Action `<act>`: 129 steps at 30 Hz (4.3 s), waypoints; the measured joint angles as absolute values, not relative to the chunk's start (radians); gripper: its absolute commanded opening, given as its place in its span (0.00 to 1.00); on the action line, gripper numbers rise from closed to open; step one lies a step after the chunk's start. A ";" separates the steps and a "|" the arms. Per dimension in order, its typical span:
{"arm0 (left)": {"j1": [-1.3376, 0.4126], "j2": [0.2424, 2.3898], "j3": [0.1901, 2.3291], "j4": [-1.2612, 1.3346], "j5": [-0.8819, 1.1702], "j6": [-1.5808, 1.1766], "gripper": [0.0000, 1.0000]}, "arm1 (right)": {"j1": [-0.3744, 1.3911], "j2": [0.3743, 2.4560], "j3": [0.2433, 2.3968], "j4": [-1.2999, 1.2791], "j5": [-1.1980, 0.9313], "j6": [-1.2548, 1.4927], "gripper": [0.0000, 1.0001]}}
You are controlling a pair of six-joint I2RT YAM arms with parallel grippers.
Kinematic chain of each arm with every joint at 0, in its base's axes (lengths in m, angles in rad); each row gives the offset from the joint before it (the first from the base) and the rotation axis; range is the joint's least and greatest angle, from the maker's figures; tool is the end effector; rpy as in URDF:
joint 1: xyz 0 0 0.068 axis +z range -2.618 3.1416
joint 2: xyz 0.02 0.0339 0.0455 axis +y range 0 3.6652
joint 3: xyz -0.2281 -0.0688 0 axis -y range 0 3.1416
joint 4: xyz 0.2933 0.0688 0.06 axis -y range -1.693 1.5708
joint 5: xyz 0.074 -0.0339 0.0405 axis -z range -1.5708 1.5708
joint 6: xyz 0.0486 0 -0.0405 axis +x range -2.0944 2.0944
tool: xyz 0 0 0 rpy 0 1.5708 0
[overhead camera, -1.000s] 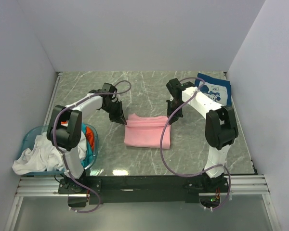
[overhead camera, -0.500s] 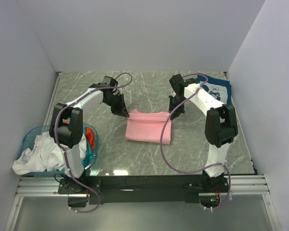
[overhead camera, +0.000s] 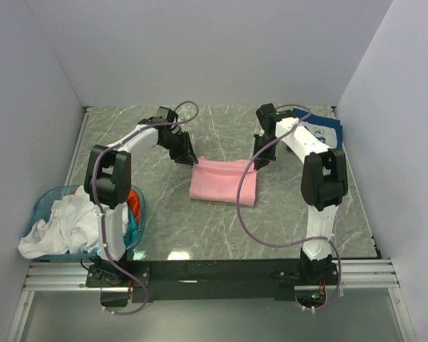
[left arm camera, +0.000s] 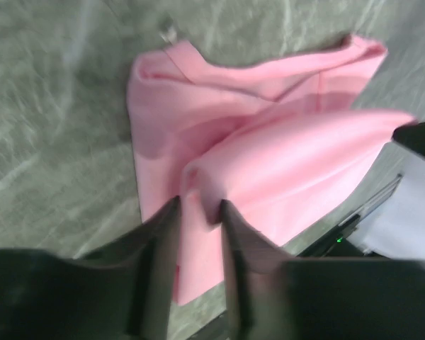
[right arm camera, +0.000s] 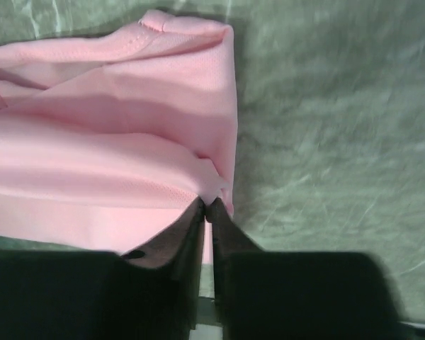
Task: Fold and stack the t-shirts
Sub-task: Fold the tshirt, then neatly place the folded tshirt to the corner
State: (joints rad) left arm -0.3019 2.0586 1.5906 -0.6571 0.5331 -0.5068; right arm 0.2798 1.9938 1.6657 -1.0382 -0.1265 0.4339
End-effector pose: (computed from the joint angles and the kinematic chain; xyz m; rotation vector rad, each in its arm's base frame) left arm 0.4373 -0.1620 0.1317 -0.1136 2.7924 -0.9489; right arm 0.4168 0.1261 0.1641 0.2101 2.9736 0.2837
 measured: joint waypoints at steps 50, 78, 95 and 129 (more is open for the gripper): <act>-0.447 1.913 1.199 -0.559 0.613 -0.416 0.66 | 0.355 1.898 1.262 -0.790 -0.474 0.363 0.77; -0.421 1.945 1.500 -0.509 0.592 -0.533 0.67 | 0.275 1.847 1.488 -0.813 -0.499 0.351 0.82; -0.421 1.993 1.299 -0.440 0.606 -0.538 0.67 | 0.274 2.142 1.644 -0.766 -0.583 0.409 0.80; -0.344 1.954 1.387 -0.500 0.490 -0.488 0.57 | 0.159 1.833 1.132 -0.577 -0.585 0.377 0.82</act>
State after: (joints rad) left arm -0.3443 1.9545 1.3872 -0.4995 0.4904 -0.4881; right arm 0.1589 1.8332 1.1320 -0.5766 -0.5846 0.3771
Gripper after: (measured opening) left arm 0.611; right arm 0.827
